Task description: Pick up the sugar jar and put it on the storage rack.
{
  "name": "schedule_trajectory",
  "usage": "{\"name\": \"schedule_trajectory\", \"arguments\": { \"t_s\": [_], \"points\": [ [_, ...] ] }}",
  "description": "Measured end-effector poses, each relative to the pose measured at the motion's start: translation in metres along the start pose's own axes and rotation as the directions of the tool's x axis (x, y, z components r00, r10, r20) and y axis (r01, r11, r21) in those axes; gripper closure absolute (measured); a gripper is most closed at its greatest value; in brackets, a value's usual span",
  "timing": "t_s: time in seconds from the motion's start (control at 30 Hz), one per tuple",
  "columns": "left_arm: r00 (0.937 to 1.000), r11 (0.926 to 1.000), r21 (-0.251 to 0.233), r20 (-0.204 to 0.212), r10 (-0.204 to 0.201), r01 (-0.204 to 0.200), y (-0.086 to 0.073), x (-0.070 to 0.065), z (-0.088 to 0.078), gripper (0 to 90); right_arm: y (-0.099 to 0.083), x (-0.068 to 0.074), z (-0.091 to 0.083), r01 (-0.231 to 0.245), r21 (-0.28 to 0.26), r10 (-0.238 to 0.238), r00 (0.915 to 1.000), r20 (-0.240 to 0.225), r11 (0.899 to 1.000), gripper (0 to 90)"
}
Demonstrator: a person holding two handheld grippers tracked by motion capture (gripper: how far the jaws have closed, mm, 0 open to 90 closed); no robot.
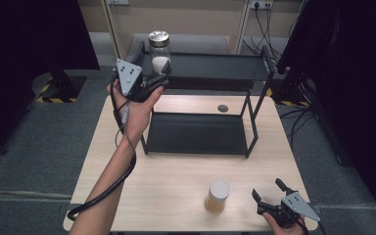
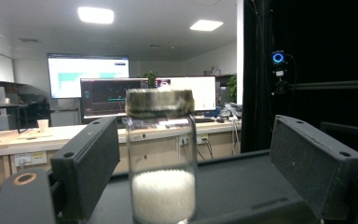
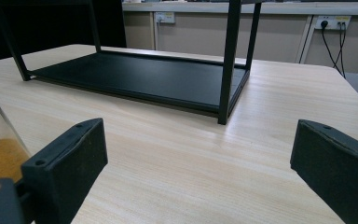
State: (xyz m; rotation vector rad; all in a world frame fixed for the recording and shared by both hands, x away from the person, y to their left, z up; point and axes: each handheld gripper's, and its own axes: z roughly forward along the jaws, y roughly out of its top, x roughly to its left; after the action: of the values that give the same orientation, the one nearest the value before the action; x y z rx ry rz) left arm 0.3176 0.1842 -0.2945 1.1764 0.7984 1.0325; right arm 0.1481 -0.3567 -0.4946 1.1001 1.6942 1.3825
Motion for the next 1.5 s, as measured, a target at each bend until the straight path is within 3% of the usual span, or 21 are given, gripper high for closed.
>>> {"name": "schedule_trajectory", "arguments": {
  "t_s": [1.03, 1.5],
  "points": [
    [0.9981, 0.9988, 0.049, 0.062, 0.002, -0.005, -0.066, -0.005, -0.063, 14.6, 0.0, 0.0, 0.0, 0.0, 0.001, 0.0, 1.0, 0.0, 1.0, 4.0],
    [0.9962, 0.9959, 0.08, 0.073, -0.048, 0.042, -0.103, -0.005, -0.097, 14.1, 0.0, 0.0, 0.0, 0.002, 0.001, -0.002, 1.0, 0.001, 1.0, 4.0]
  ]
}}
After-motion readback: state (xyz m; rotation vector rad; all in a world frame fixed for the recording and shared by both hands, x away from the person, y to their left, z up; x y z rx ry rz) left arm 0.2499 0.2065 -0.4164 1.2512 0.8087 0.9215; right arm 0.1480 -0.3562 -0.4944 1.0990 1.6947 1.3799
